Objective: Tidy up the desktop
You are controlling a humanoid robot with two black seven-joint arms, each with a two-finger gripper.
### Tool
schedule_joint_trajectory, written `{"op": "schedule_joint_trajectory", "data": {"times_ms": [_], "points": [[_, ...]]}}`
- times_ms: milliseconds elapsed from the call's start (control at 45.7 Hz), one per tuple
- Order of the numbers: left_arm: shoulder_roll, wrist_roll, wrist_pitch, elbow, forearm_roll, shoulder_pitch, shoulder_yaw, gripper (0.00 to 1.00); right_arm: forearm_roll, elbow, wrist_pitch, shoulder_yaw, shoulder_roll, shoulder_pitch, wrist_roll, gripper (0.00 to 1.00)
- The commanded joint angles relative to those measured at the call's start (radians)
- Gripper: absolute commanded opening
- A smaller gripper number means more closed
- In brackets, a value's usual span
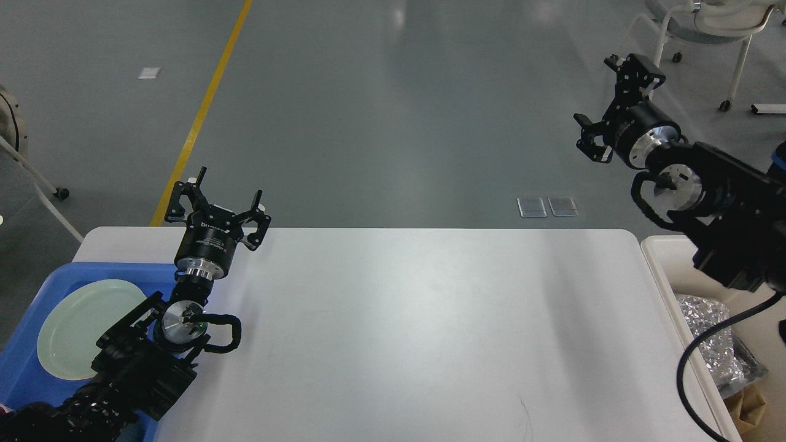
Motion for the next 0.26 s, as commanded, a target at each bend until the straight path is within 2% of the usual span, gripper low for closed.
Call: {"op": "schedule_joint_trajectory", "data": {"times_ms": [0, 44, 131, 153, 197, 241], "points": [[0.000, 0.000, 0.000, 0.000, -0.001, 0.000, 0.000, 0.99, -0.002, -0.035, -0.048, 0.150, 0.076, -0.116, 0.045, 1.00], [0.000, 0.000, 0.000, 0.000, 0.000, 0.001, 0.000, 0.99, -0.003, -0.035, -0.051, 0.160, 0.099, -0.156, 0.112, 1.00], [0.000, 0.000, 0.000, 0.000, -0.001, 0.000, 0.000, 0.99, -0.005, -0.035, -0.051, 0.156, 0.145, -0.211, 0.305, 1.00], [0.000, 0.000, 0.000, 0.000, -0.001, 0.000, 0.000, 0.99, -0.005, -0.037, -0.051, 0.154, 0.153, -0.220, 0.341, 1.00], [0.000, 0.000, 0.000, 0.000, 0.000, 0.000, 0.000, 0.99, -0.009, -0.037, -0.050, 0.150, 0.166, -0.239, 0.396, 1.00], [0.000, 0.000, 0.000, 0.000, -0.001, 0.000, 0.000, 0.99, -0.011, -0.037, -0.050, 0.150, 0.182, -0.251, 0.418, 1.00]]}}
